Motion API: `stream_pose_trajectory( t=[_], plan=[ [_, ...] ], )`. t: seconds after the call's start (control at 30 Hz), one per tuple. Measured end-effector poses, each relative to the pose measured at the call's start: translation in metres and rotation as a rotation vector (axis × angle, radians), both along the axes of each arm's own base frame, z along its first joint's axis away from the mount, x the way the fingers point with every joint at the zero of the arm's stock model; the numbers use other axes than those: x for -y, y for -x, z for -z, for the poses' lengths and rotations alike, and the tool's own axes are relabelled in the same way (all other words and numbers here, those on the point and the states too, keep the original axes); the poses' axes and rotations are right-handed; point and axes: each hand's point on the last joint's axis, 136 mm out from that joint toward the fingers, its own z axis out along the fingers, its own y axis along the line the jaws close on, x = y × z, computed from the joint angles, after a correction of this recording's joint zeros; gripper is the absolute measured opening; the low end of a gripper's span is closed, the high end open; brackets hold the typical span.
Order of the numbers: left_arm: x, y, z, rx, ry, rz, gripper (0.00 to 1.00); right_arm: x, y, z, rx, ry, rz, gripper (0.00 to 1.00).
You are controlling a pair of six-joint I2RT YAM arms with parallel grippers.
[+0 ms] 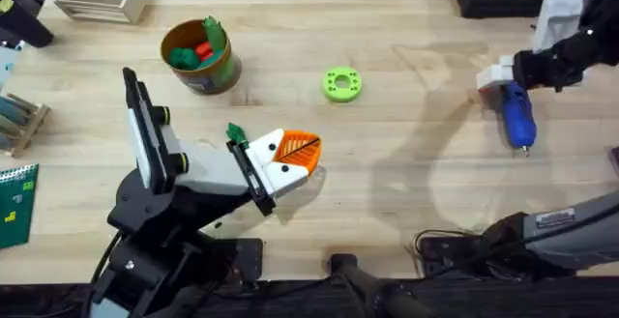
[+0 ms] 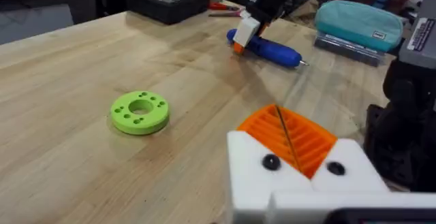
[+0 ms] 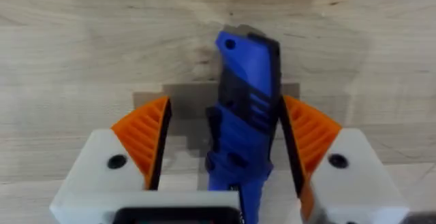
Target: Pick up the gripper from the table and insert it into the empty holder that is missing its gripper. Then pick up a screw, insert it into the mounting hole, and use the screwdriver to tighten it. Finally, clean up the table by picking up the vegetable and placing it into the bucket.
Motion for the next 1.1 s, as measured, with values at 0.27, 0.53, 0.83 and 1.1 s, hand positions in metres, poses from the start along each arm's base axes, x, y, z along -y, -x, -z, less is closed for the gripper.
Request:
stream_pose_trajectory(
  t=[0.27,0.53,0.83,1.1],
  plan=[
    [0.000,0.000,0.000,0.000,0.000,-0.001,0.011,-0.001,0.003,0.012,-0.036,-0.012,-0.006,0.601],
    [0.000,0.000,0.000,0.000,0.000,-0.002,0.011,-0.003,0.009,0.013,-0.062,-0.017,-0.012,0.118],
    [0.000,0.000,0.000,0.000,0.000,-0.003,0.011,0.023,0.011,-0.009,-0.097,0.098,0.100,0.029],
    [0.000,0.000,0.000,0.000,0.000,-0.003,0.011,0.019,-0.012,-0.135,0.322,0.163,0.152,0.029]
  ],
)
